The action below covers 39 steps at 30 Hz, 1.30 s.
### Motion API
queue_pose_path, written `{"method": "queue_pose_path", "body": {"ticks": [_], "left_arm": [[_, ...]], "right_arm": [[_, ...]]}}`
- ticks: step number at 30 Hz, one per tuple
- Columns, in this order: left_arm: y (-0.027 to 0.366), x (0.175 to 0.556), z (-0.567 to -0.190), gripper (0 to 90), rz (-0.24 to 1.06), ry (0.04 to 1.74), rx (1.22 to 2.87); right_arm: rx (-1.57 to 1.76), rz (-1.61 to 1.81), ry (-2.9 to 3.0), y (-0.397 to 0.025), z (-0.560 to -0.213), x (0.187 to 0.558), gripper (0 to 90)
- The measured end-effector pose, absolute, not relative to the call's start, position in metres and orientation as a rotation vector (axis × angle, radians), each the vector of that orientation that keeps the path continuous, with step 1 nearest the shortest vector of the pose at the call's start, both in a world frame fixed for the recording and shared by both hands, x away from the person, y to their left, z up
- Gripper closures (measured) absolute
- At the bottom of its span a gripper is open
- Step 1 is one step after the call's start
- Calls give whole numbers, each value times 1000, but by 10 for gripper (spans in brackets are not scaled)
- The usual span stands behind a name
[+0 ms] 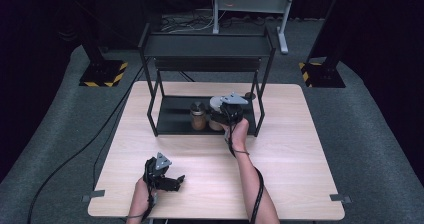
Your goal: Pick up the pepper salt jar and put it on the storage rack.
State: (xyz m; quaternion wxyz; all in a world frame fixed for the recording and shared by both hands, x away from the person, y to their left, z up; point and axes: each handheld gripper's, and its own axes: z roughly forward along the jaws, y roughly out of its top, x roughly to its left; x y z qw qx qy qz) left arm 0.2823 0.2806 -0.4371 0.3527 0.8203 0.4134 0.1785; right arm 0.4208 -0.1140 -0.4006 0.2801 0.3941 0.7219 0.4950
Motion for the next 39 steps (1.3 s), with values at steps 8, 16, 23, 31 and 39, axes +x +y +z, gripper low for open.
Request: {"method": "queue_pose_path", "body": {"ticks": [8, 16, 23, 31, 39], "left_arm": [[280, 282, -437, 34, 465, 1071, 2122], [280, 282, -437, 35, 462, 1071, 2122], [280, 282, -437, 35, 463, 1071, 2121], [280, 282, -437, 35, 463, 1075, 2117], [280, 282, -437, 38, 464, 1071, 2119]], "right_arm": [[1059, 1338, 1935, -117, -403, 420, 330], [1054, 1332, 1929, -115, -404, 418, 329], [1083, 1284, 1946, -111, -396, 419, 223], [1154, 1214, 2101, -118, -375, 426, 20], [1113, 1144, 2201, -136, -370, 387, 0]]}}
